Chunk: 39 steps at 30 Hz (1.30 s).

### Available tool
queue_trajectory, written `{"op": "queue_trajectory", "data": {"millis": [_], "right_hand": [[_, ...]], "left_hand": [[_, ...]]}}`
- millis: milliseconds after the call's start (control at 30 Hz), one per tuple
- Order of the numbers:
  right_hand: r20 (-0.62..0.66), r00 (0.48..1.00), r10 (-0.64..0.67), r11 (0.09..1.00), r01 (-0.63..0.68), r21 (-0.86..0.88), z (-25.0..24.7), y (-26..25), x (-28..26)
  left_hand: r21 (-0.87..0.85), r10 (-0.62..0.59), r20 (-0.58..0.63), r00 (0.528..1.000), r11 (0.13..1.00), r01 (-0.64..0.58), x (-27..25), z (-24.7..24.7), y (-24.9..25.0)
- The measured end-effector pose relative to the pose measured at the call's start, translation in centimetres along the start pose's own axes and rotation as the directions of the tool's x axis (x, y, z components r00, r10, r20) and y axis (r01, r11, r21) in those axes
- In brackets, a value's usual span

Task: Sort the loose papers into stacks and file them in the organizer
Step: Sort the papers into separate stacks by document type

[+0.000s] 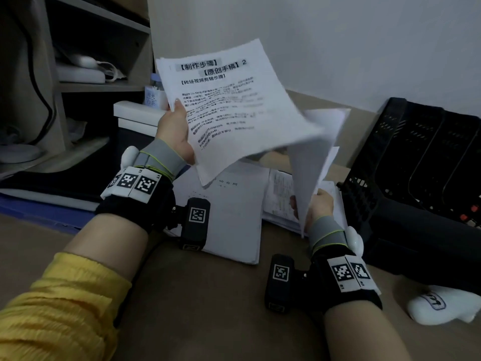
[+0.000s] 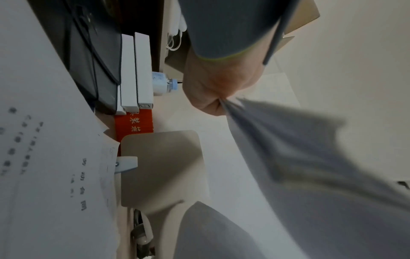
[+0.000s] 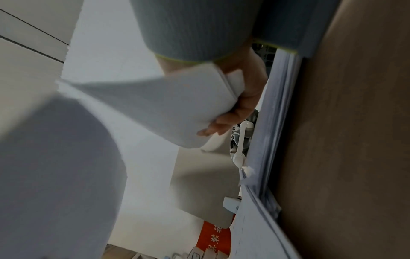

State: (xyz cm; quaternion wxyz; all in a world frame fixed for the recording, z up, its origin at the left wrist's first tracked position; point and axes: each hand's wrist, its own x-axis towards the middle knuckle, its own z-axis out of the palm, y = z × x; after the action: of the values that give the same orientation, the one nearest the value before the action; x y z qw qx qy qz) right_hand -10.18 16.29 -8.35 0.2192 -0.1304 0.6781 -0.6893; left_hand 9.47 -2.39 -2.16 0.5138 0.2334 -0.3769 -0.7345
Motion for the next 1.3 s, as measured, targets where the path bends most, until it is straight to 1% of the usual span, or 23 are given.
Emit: {"op": "queue_trajectory", "data": {"millis": [33,67,133,167,200,267,400,467,567,600,700,767,867,967,1033,1167,1300], "right_hand": [[-0.017,1.0,-0.021,1.0,0.021,-0.017,0.1,0.2,0.2],[-0.036,0.999,-0.034,0.999,0.032,-0.043,0.2,0.3,0.1],[-0.02,0.999,-0.05,0.996,0.048,-0.078,0.5,0.3,-0.2],[0.003,0.998,-0.061,0.995,0.061,-0.082,0.6,0.4,-0.1],[0.024,0.998,-0.055,0.994,0.057,-0.089,0.8,0.3,-0.3],[0.079,0.996,-0.053,0.992,0.062,-0.114,1.2,0.0,-0.7],[0.205,0.979,-0.004,0.97,0.053,-0.237,2.2,0.0,-1.8],[0.257,0.966,0.025,0.959,0.049,-0.278,2.7,0.0,-2.4],[0.294,0.954,0.054,0.94,0.051,-0.338,3.4,0.0,-3.0],[0.305,0.949,0.076,0.939,0.035,-0.341,3.5,0.0,-3.2],[0.33,0.924,0.195,0.937,-0.076,-0.342,3.5,-0.2,-3.5],[0.325,0.916,0.237,0.919,-0.102,-0.382,3.4,-0.3,-3.6],[0.325,0.918,0.228,0.89,-0.062,-0.451,3.3,-0.1,-3.4],[0.363,0.909,0.206,0.866,0.004,-0.5,3.4,0.3,-3.5],[0.386,0.899,0.207,0.856,0.025,-0.517,3.4,0.4,-3.7],[0.39,0.898,0.203,0.839,0.046,-0.542,3.3,0.0,-3.8],[0.383,0.903,0.194,0.827,0.06,-0.56,3.1,-0.2,-3.7]], "left_hand": [[-0.098,-0.041,0.047,0.998,0.994,0.045,0.3,-0.1,0.1],[-0.161,-0.062,0.089,0.994,0.984,0.076,0.5,-0.1,0.2],[-0.188,-0.07,0.106,0.992,0.978,0.089,0.9,-0.1,0.4],[-0.198,-0.054,0.11,0.992,0.977,0.076,1.0,0.0,0.5],[-0.195,-0.044,0.115,0.992,0.979,0.066,1.1,0.1,0.4],[-0.154,-0.062,0.128,0.99,0.985,0.082,1.4,0.0,0.3],[-0.091,-0.062,0.136,0.989,0.993,0.074,1.5,-0.1,0.2],[-0.101,-0.048,0.133,0.99,0.993,0.062,1.6,-0.1,0.2],[-0.102,-0.033,0.112,0.993,0.994,0.045,1.7,-0.1,0.2],[-0.099,-0.032,0.107,0.994,0.994,0.043,1.7,0.0,0.2],[-0.093,-0.031,0.101,0.994,0.995,0.041,1.6,0.1,0.1],[-0.105,-0.033,0.108,0.994,0.993,0.045,1.4,0.3,0.0],[-0.098,-0.041,0.106,0.993,0.994,0.052,1.1,0.5,-0.2],[-0.05,-0.047,0.088,0.995,0.997,0.051,0.7,0.7,-0.3],[-0.017,-0.041,0.084,0.996,0.999,0.043,0.5,0.8,-0.3],[0.046,-0.01,0.058,0.998,0.999,0.008,0.0,1.0,-0.4],[0.043,0.004,0.051,0.999,0.999,-0.006,-0.5,1.1,-0.3]]}}
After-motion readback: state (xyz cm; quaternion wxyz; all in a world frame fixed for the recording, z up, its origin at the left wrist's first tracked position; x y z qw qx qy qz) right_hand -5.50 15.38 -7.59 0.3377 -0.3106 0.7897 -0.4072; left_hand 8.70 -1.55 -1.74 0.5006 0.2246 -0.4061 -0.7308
